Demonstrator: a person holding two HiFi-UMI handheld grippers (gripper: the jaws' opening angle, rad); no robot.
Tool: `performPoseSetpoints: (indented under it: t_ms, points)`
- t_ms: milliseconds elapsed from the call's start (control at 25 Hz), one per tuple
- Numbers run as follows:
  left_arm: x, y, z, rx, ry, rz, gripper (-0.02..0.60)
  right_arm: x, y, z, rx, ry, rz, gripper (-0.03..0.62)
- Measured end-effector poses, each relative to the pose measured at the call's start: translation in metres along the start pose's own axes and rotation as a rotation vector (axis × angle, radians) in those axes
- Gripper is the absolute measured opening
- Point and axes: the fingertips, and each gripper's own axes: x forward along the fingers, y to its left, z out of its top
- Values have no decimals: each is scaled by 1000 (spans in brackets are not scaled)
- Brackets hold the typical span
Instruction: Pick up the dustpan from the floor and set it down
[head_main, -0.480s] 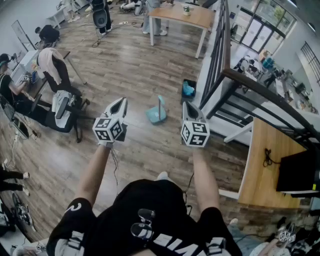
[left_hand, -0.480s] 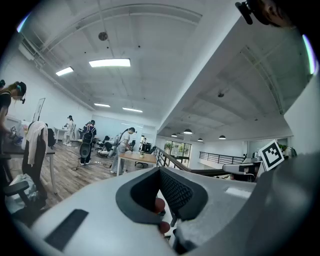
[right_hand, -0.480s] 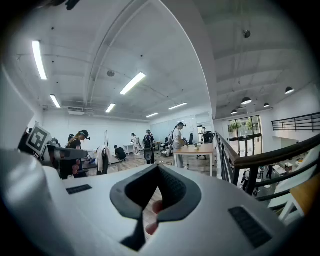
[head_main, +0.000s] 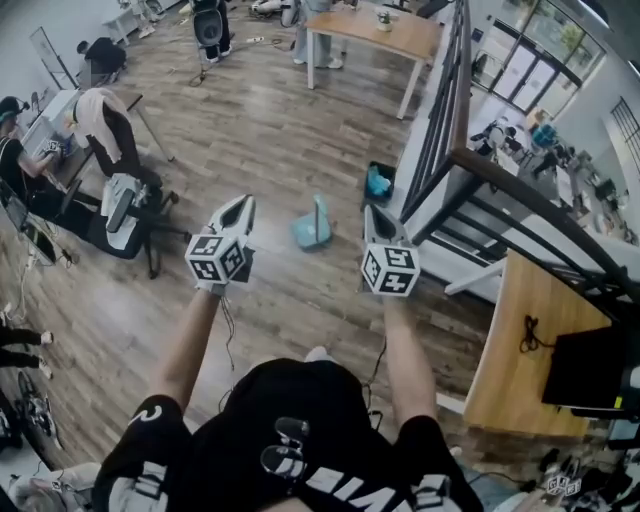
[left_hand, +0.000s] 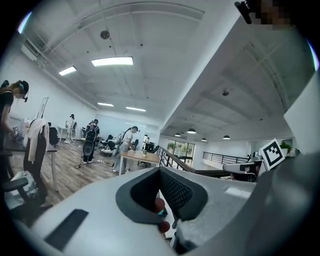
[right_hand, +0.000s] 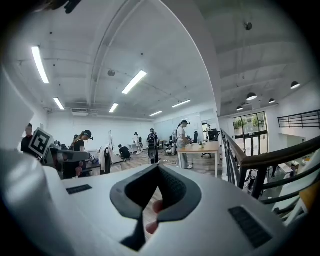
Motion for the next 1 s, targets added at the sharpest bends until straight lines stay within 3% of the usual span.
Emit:
performPoseSetpoints:
  t_ms: [440, 1000]
  points:
    - [34, 27, -28, -43, 41, 52, -3, 59, -11, -21, -6, 63, 53, -12]
    - [131, 145, -27, -65, 80, -6, -3, 207, 30, -32, -48, 129, 72, -12]
